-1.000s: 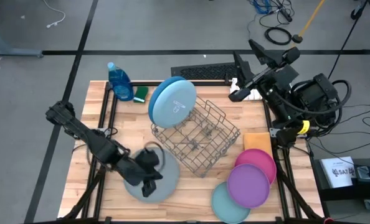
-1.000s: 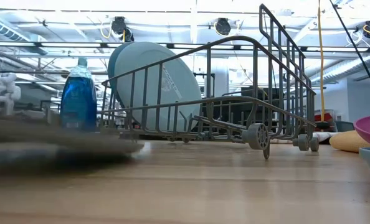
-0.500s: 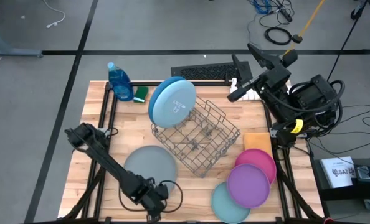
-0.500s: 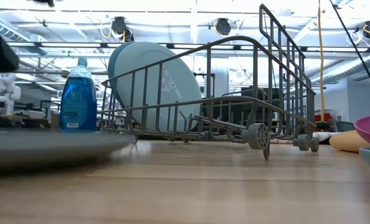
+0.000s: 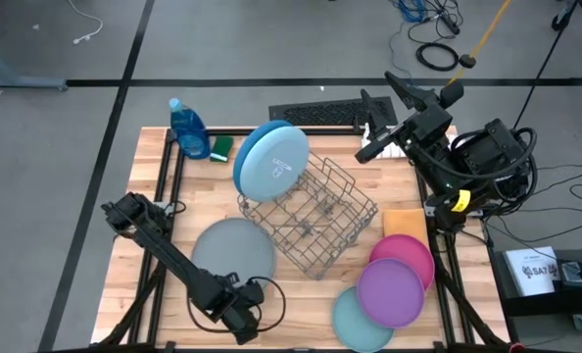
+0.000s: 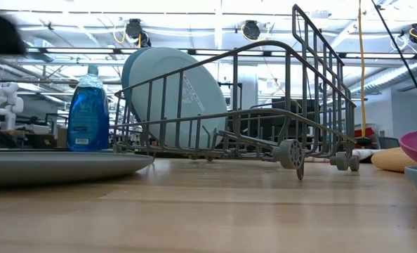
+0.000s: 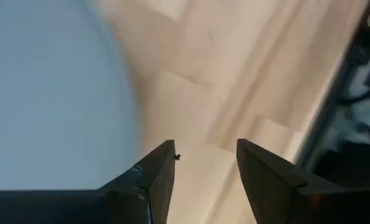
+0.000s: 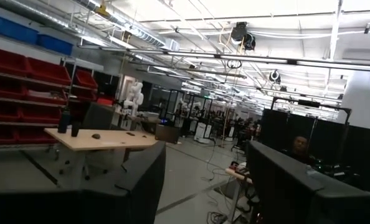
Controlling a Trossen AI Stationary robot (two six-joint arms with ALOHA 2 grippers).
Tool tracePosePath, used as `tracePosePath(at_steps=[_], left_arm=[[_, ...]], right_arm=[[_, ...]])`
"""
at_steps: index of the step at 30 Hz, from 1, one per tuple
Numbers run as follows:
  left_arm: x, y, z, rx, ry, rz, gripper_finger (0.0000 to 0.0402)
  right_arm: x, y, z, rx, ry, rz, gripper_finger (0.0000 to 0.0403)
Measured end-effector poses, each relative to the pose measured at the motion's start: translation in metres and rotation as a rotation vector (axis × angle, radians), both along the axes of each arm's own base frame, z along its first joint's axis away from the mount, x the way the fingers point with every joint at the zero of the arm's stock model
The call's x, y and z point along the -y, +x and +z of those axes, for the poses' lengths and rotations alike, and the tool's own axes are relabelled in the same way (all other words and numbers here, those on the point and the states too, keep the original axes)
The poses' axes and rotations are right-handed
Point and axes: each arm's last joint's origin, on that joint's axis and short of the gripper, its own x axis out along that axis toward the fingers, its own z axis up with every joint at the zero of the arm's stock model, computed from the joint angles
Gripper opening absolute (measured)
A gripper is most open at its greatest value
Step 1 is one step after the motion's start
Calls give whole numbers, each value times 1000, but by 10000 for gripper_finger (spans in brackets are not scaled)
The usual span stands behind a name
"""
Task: Sort dishes
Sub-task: Put the big gray plate into the dish rack
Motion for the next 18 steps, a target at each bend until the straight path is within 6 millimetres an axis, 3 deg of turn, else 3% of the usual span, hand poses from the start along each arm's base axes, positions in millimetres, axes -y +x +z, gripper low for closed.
tracePosePath(at_steps=[4,18], left_arm=[[-3,-6,2,15,169,-23,163],[4,2,-55,-154,255,-103,161]], right_arm=[[0,0,0,-3,-1,1,217],[-2,1,-1,-21,-9,8,217]])
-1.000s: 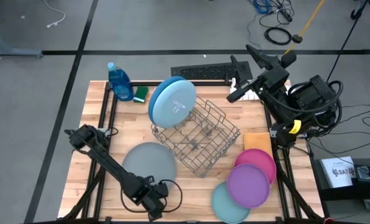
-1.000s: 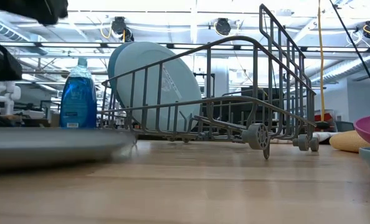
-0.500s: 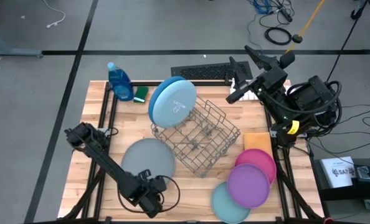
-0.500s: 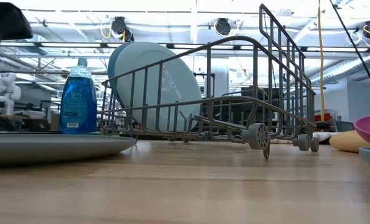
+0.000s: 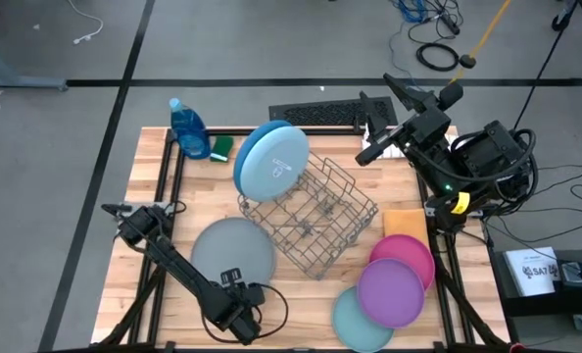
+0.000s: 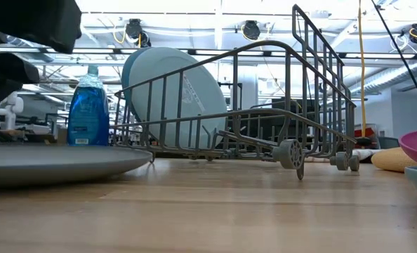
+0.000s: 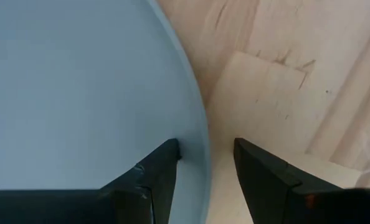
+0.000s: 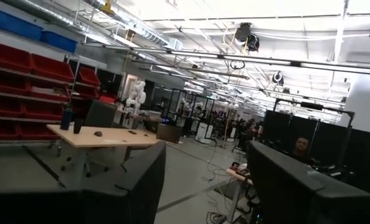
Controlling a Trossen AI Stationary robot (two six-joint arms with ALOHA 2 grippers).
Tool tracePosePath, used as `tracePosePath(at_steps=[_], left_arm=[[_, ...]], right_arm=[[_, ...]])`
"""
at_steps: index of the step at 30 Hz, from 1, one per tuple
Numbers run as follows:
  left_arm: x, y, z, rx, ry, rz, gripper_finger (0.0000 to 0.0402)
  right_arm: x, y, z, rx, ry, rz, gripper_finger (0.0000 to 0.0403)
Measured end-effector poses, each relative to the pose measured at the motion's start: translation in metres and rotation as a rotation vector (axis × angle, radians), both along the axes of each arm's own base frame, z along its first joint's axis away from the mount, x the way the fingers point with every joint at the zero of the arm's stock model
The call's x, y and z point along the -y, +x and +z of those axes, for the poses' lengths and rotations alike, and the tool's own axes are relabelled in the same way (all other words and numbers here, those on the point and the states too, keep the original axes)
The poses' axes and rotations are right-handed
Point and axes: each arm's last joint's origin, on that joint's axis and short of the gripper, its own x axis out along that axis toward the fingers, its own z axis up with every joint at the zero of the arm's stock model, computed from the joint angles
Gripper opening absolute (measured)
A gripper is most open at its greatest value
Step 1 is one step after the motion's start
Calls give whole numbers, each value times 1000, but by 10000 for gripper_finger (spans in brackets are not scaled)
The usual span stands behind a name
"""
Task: Sort dishes
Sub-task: Put the big gray plate into the dish rack
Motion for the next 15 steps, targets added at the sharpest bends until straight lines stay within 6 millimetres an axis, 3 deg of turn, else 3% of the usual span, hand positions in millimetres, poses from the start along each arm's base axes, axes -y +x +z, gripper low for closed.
tracePosePath(at_steps=[8,13,15], left_arm=[[-2,2,-9,-50,10,-13,145],[-6,-1,-9,-74,43,-20,33],[-7,-2,-9,-84,64,-34,15]], right_arm=[[-1,2,-2,-10,7,8,217],[-2,4,-5,-24,14,20,217],[-2,5,-6,-31,18,25,217]])
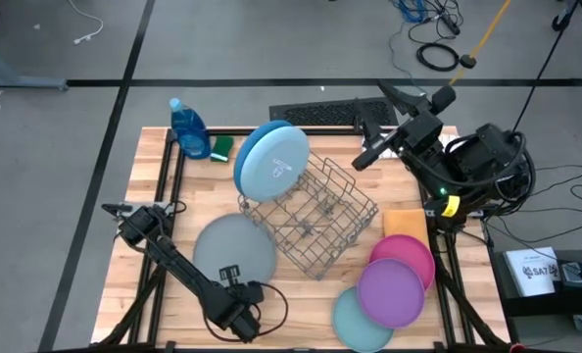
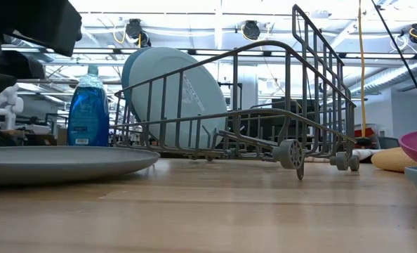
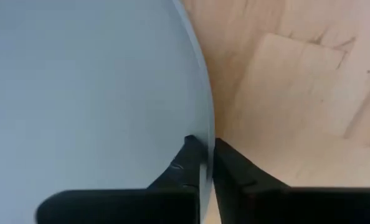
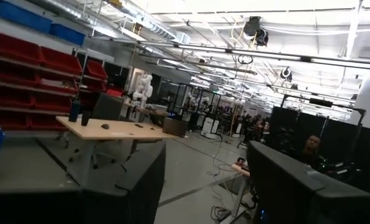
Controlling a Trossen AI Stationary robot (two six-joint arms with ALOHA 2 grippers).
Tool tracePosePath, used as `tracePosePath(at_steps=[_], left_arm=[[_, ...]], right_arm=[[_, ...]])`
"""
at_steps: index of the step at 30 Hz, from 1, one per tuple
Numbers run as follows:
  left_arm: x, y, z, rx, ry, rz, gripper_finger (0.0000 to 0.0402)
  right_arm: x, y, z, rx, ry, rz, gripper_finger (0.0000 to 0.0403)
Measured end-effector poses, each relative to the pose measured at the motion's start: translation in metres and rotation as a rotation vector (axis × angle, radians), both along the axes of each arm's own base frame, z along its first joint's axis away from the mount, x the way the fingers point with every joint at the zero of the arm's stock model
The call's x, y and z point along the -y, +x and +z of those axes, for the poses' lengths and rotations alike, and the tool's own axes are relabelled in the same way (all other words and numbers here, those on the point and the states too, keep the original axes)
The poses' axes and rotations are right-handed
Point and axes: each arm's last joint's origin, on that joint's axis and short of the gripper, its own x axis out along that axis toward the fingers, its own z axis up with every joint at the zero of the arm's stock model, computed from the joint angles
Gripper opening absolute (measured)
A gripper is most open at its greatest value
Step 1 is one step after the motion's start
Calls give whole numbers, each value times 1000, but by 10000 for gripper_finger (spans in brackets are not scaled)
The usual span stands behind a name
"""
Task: Sort dishes
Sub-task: Put the big gray plate into the dish rack
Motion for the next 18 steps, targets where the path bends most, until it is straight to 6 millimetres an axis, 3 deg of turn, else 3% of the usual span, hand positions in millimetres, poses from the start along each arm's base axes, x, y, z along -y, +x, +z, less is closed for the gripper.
tracePosePath(at_steps=[4,7,14,18], left_arm=[[-4,-5,8,-111,39,3,5],[-4,-7,28,-192,37,16,2],[2,-11,132,53,-150,-18,1],[-9,-31,197,314,-188,-16,1]], right_arm=[[0,1,-1,-15,-4,2,217],[-1,1,-1,-17,-5,3,217],[0,1,-1,-17,-5,3,217],[-1,1,-2,-25,-11,1,217]])
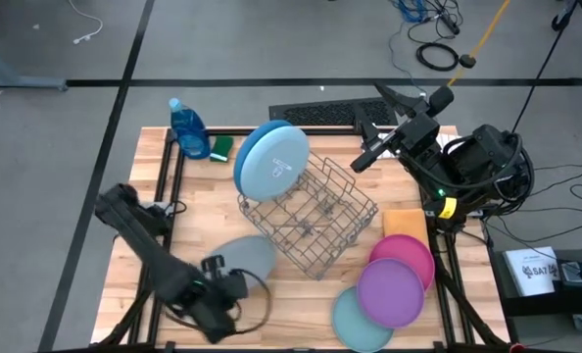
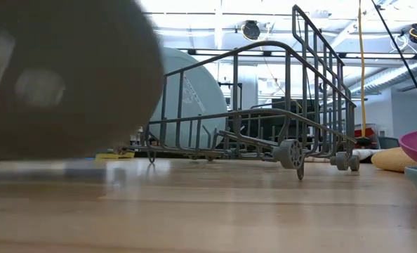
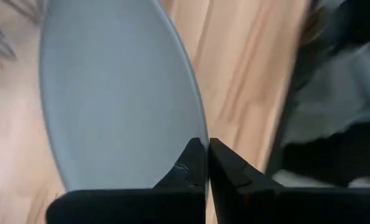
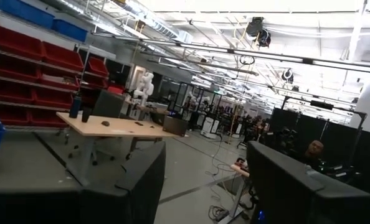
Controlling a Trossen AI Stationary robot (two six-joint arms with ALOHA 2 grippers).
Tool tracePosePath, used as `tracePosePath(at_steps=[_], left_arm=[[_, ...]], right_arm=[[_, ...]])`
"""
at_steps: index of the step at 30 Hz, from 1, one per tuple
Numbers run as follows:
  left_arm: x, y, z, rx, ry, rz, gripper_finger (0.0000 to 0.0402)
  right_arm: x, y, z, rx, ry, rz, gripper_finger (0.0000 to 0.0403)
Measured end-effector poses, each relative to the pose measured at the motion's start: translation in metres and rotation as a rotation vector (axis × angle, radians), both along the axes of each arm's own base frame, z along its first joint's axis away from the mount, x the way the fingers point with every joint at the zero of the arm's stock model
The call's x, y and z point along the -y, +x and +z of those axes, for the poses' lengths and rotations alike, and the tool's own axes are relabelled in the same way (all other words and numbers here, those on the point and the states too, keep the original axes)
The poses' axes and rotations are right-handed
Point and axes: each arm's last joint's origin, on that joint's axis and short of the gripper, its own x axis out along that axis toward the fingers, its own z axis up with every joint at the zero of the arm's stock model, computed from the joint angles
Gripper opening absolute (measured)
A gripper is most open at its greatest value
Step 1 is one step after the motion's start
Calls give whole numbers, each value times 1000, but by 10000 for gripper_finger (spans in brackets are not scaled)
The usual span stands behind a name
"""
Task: Sort dishes
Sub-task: Put the big gray plate into the dish rack
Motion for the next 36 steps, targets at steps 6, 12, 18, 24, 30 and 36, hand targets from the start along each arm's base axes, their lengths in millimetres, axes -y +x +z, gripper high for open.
tracePosePath(at_steps=[6,12,18,24,30,36], left_arm=[[-20,-33,59,339,20,43,1],[-34,-50,83,496,45,48,0],[-37,-49,108,695,52,-42,0],[-46,-28,122,829,121,-74,0],[-64,-7,131,900,229,-82,0],[-92,12,136,917,221,-91,0]], right_arm=[[0,0,0,-7,-6,-3,217],[0,0,0,-7,-5,-5,217],[0,0,0,-10,-7,-6,217],[0,0,0,-9,-6,-6,217],[1,-2,2,-41,-40,-23,217],[7,-20,11,1,-25,-26,217]])
